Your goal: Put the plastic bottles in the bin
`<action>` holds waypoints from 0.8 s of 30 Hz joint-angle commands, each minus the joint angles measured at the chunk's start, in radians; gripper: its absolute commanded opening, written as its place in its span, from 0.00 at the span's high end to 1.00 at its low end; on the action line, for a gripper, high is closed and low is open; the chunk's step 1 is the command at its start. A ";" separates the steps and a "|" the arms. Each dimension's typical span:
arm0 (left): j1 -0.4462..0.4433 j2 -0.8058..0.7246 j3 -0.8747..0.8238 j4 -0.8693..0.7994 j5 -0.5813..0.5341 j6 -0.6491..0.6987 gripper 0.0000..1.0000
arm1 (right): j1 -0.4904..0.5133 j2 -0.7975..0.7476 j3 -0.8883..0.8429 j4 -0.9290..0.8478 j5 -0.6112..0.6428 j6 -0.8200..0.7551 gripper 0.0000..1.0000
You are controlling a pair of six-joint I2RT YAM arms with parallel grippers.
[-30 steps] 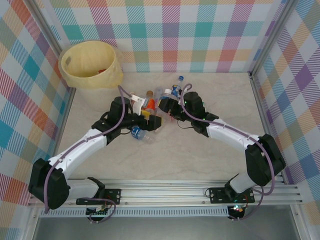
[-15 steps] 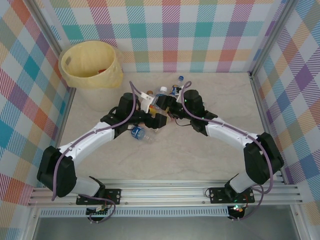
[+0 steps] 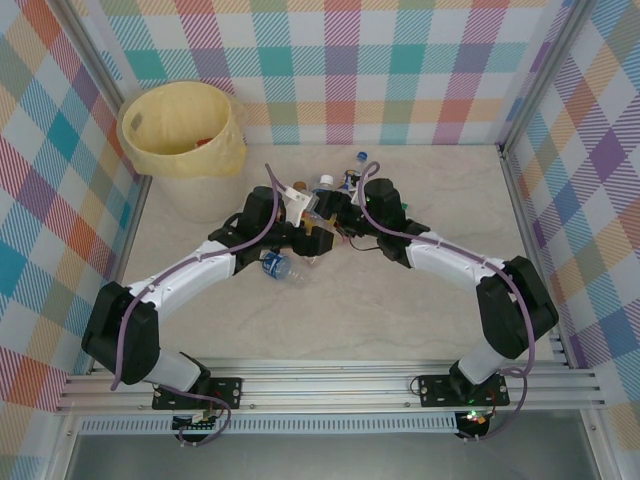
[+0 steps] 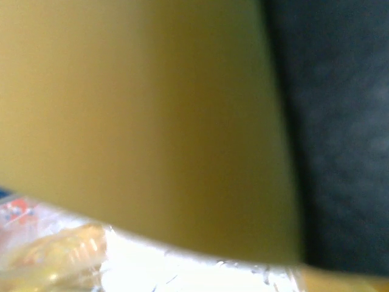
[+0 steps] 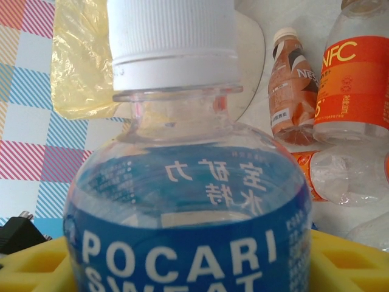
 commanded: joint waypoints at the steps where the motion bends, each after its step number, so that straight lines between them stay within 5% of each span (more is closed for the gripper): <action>1: 0.003 0.003 0.008 0.046 -0.010 0.025 0.38 | 0.010 0.001 0.056 0.068 -0.055 -0.011 0.29; 16: 0.073 -0.099 -0.067 0.062 0.010 0.020 0.52 | -0.096 -0.104 0.063 -0.075 -0.048 -0.105 0.04; 19: 0.087 -0.131 -0.083 0.017 -0.037 0.036 0.52 | -0.121 -0.136 0.113 -0.164 -0.053 -0.190 0.00; 24: 0.126 -0.231 -0.084 -0.019 -0.209 -0.002 0.52 | -0.134 -0.199 0.106 -0.238 0.131 -0.237 0.00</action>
